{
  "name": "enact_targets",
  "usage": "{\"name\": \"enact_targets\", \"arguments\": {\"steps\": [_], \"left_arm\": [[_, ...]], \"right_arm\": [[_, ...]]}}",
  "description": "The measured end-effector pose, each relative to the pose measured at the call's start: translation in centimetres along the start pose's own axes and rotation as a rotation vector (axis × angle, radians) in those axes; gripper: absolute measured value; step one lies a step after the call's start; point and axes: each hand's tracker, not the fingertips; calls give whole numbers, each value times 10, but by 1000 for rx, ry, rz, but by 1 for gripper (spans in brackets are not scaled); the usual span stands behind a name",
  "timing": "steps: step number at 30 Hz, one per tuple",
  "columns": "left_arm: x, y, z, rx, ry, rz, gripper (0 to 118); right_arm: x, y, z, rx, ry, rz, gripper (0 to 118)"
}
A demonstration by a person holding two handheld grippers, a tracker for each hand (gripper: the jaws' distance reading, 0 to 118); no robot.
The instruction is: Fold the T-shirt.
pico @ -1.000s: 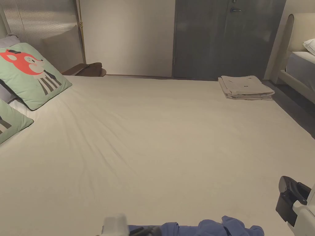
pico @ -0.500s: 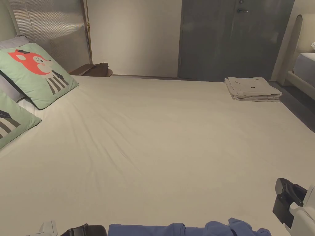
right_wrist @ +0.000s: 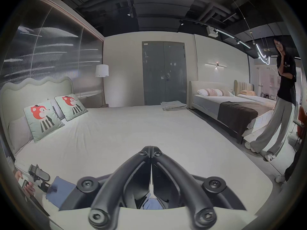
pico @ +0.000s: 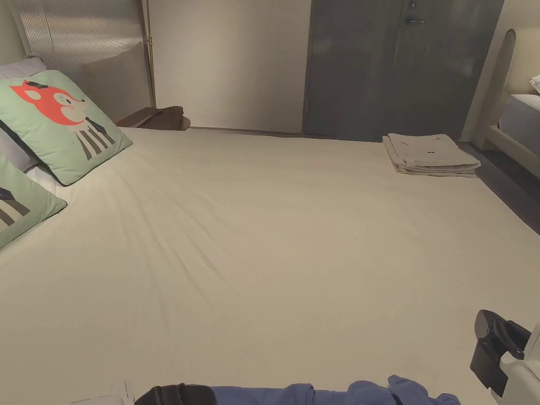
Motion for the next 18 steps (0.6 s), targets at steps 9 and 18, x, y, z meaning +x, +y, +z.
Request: {"name": "enact_targets", "arguments": {"steps": [9, 18], "left_arm": [[22, -10, 19, 21, 137, -38, 8], [10, 22, 108, 180, 275, -65, 8]], "right_arm": [[5, 0, 0, 1, -11, -1, 0], [2, -1, -3, -4, -3, -12, 0]]}}
